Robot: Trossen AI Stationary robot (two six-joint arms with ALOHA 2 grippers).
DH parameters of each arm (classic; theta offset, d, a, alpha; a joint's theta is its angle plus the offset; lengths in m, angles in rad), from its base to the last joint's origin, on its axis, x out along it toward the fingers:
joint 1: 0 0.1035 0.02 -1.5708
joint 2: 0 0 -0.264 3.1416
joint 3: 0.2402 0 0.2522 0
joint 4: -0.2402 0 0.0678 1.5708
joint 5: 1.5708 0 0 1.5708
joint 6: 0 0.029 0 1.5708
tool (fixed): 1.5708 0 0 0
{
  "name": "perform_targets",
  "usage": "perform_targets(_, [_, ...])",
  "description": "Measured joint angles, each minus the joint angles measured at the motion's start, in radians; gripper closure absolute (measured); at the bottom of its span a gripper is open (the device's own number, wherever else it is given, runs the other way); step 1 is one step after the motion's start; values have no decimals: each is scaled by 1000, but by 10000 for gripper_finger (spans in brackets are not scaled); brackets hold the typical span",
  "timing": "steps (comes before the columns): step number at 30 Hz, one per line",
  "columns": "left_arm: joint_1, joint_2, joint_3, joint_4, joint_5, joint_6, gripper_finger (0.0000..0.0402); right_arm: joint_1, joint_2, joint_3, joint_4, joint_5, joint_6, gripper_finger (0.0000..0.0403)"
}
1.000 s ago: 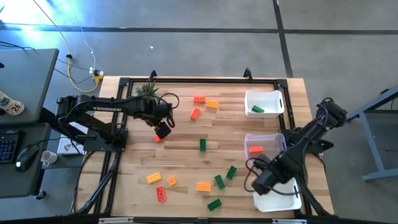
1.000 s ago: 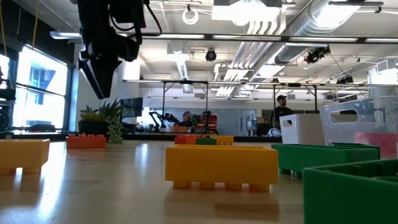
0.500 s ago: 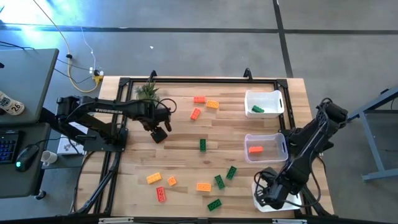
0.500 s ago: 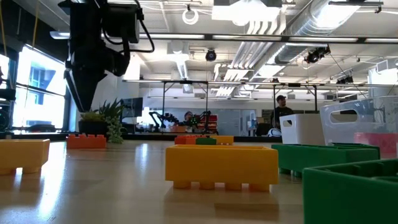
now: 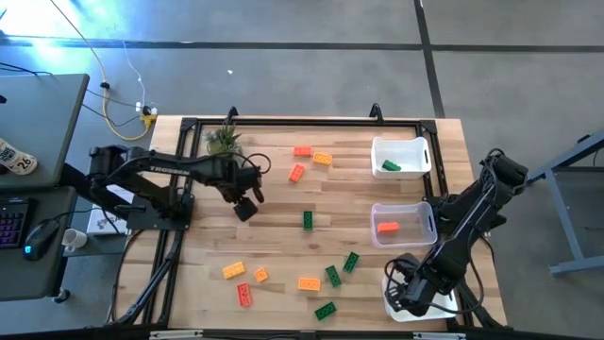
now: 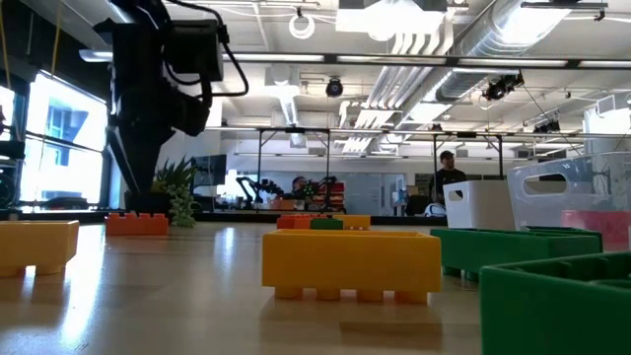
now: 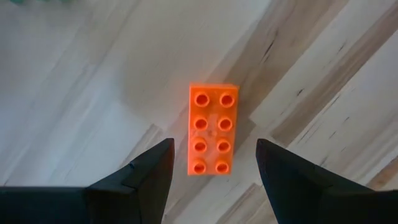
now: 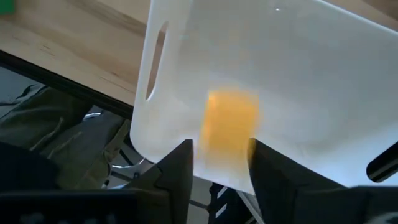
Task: Sort & place blocks by color
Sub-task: Put the yellow game piece into the bottom white bin, then put the orange game piece into the transparent bin
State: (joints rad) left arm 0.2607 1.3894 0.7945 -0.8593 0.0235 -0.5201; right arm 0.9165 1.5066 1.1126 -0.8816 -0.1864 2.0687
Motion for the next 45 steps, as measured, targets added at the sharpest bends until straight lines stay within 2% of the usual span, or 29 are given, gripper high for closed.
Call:
perform_targets(10, [0, 93, -13, 37, 10, 18, 179, 0, 0, 0, 0, 0, 44, 194])
perform_targets(13, [0, 124, -13, 49, 42, 26, 179, 0, 0, 0, 0, 0, 45, 188])
perform_targets(20, [0, 196, -13, 50, 45, 26, 180, -21, 0, 0, 2, 0, 44, 187])
perform_targets(24, [1, 210, -10, 46, 52, 52, 202, -41, 0, 0, 15, 9, 44, 187])
perform_targets(31, [1, 203, -10, 44, 58, 146, 292, -66, 0, 0, 46, 32, 44, 187])
perform_targets(37, [0, 198, -10, 44, 71, 221, 292, -81, 0, 1, 72, 30, 57, 188])
perform_targets(45, [0, 197, 50, 22, 174, 323, 292, -81, 0, 57, 64, 31, 126, 188])
